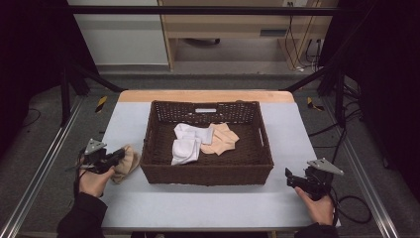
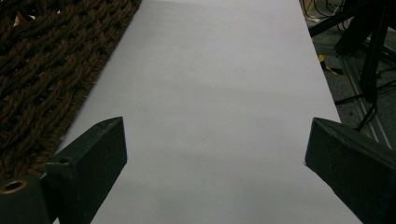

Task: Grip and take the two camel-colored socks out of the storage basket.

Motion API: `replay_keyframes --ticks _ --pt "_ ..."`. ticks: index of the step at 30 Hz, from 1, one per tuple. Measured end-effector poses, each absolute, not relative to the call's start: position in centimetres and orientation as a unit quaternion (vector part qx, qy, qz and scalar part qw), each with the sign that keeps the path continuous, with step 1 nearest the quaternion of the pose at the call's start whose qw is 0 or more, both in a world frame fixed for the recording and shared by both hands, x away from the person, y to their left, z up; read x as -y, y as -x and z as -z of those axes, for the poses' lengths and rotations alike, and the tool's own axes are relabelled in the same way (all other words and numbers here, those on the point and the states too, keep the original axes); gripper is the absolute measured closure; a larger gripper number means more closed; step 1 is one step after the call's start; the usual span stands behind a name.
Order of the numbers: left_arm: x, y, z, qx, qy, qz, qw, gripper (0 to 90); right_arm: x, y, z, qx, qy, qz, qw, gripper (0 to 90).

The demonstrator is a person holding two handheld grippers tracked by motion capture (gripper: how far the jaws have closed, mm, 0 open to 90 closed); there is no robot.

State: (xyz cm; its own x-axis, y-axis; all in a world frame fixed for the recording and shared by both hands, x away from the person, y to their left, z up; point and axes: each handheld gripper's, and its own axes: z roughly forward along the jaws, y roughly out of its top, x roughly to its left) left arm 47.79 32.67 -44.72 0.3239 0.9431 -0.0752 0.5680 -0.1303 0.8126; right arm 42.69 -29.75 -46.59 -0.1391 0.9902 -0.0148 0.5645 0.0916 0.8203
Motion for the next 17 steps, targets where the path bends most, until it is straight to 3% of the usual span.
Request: replay_keyframes --ticks 4,6,8,9,11,17 --pt "-32.7 -47.8 45.0 -0.518 -0.714 -0.242 0.404 74.6 29.7 -42.7 46.6 -0.672 -0.581 -0.343 0.305 5.9" --pt "-32.8 -47.7 44.9 -0.513 -0.708 -0.243 0.42 60.5 29.6 -42.7 46.7 -0.673 -0.582 -0.34 0.303 5.9" --pt "-32.8 -47.4 44.7 -0.509 -0.7 -0.241 0.44 51.7 29.7 -42.7 46.7 -0.674 -0.582 -0.34 0.302 5.9" --pt "-32.9 -47.2 44.5 -0.507 -0.695 -0.244 0.447 51.7 29.7 -42.7 46.7 -0.674 -0.582 -0.34 0.302 5.9" --pt "-33.2 -46.3 43.9 -0.503 -0.685 -0.245 0.465 39.7 29.7 -42.7 46.7 -0.674 -0.583 -0.34 0.302 5.9" --pt "-34.4 -44.9 43.6 -0.503 -0.683 -0.255 0.464 23.6 29.7 -42.8 46.8 -0.676 -0.585 -0.334 0.299 5.7"
